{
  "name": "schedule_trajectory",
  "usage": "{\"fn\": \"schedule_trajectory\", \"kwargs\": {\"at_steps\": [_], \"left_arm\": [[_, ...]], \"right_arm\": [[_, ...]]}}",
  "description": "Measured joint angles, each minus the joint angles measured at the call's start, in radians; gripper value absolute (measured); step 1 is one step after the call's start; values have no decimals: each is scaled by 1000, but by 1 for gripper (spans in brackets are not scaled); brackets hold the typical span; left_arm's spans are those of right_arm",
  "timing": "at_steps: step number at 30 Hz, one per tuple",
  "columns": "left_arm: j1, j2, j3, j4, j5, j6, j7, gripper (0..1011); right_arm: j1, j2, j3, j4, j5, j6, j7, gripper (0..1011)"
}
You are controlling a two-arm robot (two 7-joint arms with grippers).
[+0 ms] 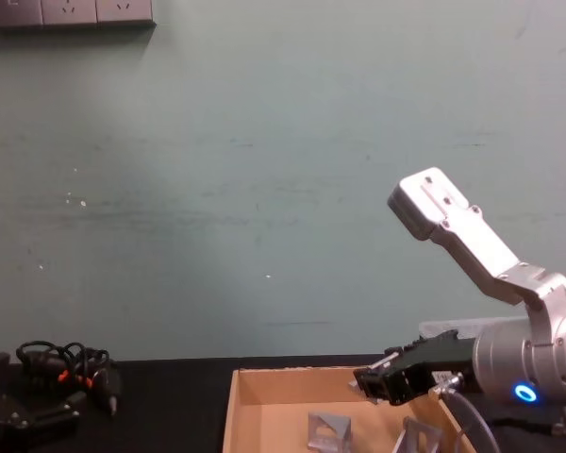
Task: Use one hand to pick up the angle iron from the table and place it into the box.
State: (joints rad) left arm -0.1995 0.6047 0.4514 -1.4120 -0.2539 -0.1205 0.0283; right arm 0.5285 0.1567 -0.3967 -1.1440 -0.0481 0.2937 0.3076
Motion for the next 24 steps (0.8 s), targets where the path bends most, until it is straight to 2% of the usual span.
{"fn": "schedule_trajectory", "kwargs": {"at_steps": [11, 24], "left_arm": [[0, 0, 0, 0, 0, 0, 0, 1000], [0, 0, 0, 0, 0, 0, 0, 1000]], "right_arm": [[16, -11, -1, 54, -25, -8, 0, 451], [17, -16, 2, 66, -40, -8, 2, 471]]}}
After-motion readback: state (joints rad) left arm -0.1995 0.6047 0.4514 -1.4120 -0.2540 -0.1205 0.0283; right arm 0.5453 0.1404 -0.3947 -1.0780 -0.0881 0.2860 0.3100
